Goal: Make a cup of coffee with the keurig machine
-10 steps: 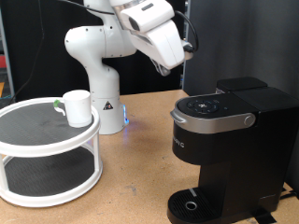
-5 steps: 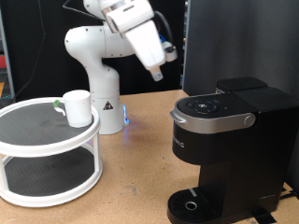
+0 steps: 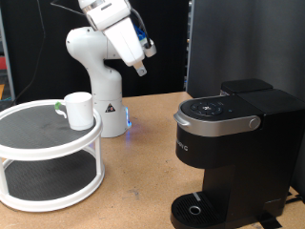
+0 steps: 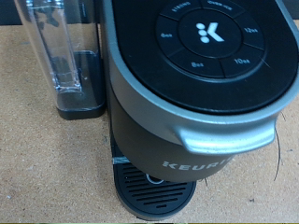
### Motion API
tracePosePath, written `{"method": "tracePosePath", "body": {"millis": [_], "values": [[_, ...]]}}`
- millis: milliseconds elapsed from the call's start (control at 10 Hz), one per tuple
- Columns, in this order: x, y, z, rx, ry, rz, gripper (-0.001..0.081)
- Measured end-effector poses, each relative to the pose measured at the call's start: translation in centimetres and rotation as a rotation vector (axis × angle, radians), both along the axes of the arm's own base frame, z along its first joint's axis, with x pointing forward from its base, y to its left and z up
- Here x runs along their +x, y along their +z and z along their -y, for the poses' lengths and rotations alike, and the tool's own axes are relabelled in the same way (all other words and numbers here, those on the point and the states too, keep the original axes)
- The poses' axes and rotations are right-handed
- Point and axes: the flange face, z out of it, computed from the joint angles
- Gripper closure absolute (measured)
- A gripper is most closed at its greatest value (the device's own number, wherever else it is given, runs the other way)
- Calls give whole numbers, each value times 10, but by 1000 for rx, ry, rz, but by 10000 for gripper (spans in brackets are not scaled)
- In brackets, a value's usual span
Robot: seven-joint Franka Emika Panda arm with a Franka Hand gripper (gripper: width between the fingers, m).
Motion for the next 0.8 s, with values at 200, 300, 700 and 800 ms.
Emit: {"method": "tracePosePath", "body": {"millis": [200, 300, 700, 800], "values": [[-5, -5, 6, 0, -16, -33, 799], [-11, -9, 14, 7, -10, -52, 799], [-52, -8, 55, 70, 105, -49, 799], [-61, -4, 66, 84, 111, -46, 799]]}}
